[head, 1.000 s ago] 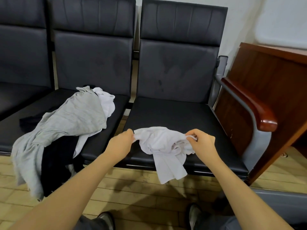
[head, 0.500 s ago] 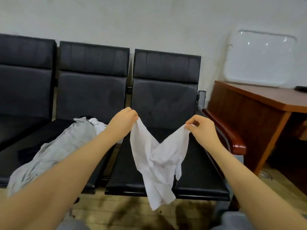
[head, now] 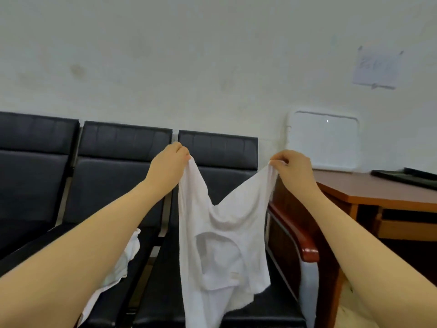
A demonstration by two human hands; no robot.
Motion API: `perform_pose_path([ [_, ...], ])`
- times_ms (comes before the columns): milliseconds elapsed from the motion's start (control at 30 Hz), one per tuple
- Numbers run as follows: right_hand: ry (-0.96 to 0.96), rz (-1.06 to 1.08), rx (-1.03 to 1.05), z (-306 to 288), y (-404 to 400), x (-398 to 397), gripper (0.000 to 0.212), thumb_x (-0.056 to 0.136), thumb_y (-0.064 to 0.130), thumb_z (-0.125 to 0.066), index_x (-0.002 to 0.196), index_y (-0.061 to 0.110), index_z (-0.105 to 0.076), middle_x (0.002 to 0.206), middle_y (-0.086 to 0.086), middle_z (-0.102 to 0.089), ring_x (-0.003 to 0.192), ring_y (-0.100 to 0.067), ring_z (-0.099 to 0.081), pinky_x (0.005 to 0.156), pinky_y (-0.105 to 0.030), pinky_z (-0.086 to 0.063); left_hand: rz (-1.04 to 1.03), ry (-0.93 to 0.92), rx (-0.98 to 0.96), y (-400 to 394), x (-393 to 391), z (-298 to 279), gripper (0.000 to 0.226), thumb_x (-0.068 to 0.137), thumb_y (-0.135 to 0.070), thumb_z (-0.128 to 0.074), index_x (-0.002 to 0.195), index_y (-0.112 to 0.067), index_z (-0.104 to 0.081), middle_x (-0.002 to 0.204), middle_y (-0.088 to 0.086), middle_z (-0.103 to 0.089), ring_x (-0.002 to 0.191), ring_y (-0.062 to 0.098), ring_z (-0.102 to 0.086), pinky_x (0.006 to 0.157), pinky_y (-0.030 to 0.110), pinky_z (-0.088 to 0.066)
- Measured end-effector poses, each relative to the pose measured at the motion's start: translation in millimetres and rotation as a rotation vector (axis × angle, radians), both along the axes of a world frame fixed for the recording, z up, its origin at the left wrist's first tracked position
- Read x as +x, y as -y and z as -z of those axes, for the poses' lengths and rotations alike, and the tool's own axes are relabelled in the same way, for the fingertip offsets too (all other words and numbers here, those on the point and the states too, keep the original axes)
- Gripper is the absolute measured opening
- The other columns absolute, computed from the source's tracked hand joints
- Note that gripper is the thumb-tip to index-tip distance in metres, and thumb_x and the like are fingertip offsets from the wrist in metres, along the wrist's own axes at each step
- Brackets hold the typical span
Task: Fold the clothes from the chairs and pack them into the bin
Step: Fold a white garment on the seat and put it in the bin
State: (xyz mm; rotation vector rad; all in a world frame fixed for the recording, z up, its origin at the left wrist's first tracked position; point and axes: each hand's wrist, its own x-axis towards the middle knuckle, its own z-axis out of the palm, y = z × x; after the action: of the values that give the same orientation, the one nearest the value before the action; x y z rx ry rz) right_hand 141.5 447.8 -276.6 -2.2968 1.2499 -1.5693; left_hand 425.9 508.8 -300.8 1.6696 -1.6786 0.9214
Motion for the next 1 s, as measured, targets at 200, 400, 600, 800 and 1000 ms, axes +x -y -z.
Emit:
perform_pose_path([
  [200,0.040,0.068,-0.015,-9,8,-23,0.015,0.093,0.008,-0.051,0.096,0.003,-0.065,0.098,-0.008,-0.059,0.089,-0.017,-0.050,0.071,-0.018,-0.033,0.108,-0.431,0.034,1,-11,-6,0.033,0.096,-0.003,-0.037,0.127,-0.008,-0.048,0.113,0.011,-0.057,0.085,0.017,-0.049,0.074,0.027,-0.040],
  [400,0.105,0.011,0.122,19,22,-38,0.012,0.099,0.009,-0.039,0.099,0.009,-0.051,0.097,-0.004,-0.055,0.088,-0.017,-0.049,0.061,-0.015,-0.034,0.264,-0.673,-0.008,13,-17,13,0.042,0.093,0.004,-0.036,0.131,-0.011,-0.047,0.131,0.012,-0.049,0.115,0.028,-0.048,0.090,0.028,-0.039],
  [600,-0.150,0.013,0.216,47,45,-48,0.027,0.098,0.038,-0.042,0.094,0.023,-0.064,0.106,-0.003,-0.054,0.101,-0.021,-0.052,0.089,-0.033,-0.033,0.130,-0.458,0.233,23,2,37,0.022,0.096,-0.037,-0.046,0.092,-0.020,-0.060,0.102,0.005,-0.037,0.098,0.026,-0.039,0.076,0.029,-0.037],
  [800,-0.559,0.292,0.214,75,58,-53,0.024,0.082,0.064,-0.055,0.090,0.043,-0.063,0.105,0.002,-0.036,0.103,-0.018,-0.033,0.091,-0.036,-0.024,-0.154,-0.074,0.430,28,16,63,0.039,0.093,-0.050,-0.046,0.111,-0.019,-0.058,0.117,0.007,-0.035,0.098,0.021,-0.033,0.086,0.029,-0.034],
  [1000,-0.559,0.372,0.201,101,65,-50,0.024,0.095,0.046,-0.048,0.104,0.031,-0.064,0.109,0.002,-0.037,0.103,-0.019,-0.034,0.090,-0.036,-0.025,-0.181,-0.067,0.175,36,29,100,0.026,0.078,-0.018,-0.076,0.069,-0.002,-0.058,0.077,0.014,-0.044,0.063,0.023,-0.035,0.051,0.033,-0.036],
])
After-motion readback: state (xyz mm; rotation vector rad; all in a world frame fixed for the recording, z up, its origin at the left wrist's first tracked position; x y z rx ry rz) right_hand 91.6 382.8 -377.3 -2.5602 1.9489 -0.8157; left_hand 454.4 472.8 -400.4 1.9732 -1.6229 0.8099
